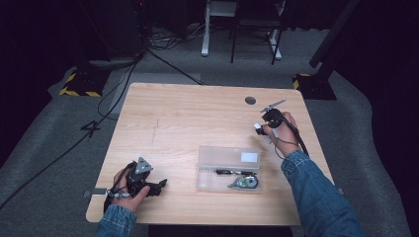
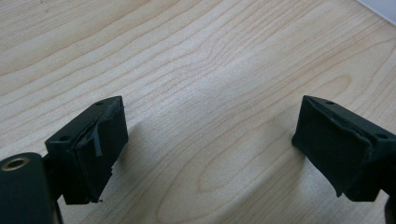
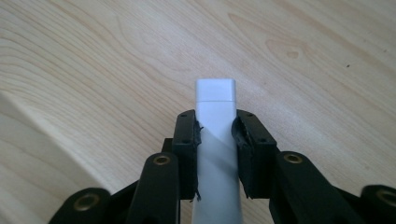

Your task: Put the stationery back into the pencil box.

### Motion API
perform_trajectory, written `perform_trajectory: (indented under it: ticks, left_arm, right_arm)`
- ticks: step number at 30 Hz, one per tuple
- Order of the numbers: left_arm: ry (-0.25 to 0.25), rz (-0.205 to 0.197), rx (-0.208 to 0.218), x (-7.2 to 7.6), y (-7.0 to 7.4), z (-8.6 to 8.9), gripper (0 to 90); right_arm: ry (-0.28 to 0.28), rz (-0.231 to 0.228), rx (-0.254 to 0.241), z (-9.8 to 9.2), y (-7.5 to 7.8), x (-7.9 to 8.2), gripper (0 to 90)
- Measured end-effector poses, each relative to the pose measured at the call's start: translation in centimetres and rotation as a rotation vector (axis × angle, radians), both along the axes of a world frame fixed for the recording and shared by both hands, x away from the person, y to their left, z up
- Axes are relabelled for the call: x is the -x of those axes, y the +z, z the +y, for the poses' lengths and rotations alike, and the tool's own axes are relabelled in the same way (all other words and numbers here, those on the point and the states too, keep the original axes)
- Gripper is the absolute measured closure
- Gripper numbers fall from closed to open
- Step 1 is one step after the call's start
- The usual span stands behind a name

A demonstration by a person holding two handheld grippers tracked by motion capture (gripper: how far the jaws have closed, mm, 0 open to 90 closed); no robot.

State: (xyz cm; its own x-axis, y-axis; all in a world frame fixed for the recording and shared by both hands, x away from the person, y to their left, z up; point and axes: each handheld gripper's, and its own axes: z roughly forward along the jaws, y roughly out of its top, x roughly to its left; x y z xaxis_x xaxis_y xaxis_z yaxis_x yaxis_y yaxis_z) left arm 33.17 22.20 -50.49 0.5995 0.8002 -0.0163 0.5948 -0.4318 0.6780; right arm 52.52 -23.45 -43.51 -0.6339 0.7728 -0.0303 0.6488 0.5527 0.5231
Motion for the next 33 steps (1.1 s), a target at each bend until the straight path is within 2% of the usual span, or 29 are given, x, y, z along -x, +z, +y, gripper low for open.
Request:
perform_trajectory:
  ticks: [4, 10, 16, 23, 33]
  left_arm:
    - [0.004, 0.005, 0.009, -0.1, -0.1, -0.1, 8.2]
    - [-0.004, 0.007, -0.003, -0.5, 0.0, -0.3, 5.9]
    - [-0.009, 0.015, -0.01, -0.9, -0.1, -0.6, 2.5]
    - [-0.016, 0.015, -0.016, -1.1, -0.1, -0.7, 0.4]
    - [-0.015, 0.013, -0.019, -1.1, -0.1, -0.7, 0.4]
  right_arm:
    - [0.006, -0.024, -0.028, -0.1, 1.4, 0.9, 71.2]
    - [0.033, -0.072, -0.06, 0.1, 3.1, 2.3, 71.1]
    - [0.071, -0.09, -0.09, 0.3, 4.7, 3.8, 71.1]
    - [0.138, -0.123, -0.115, 1.2, 6.3, 6.0, 71.1]
    - [0.239, -0.135, -0.151, 3.2, 7.9, 8.6, 71.1]
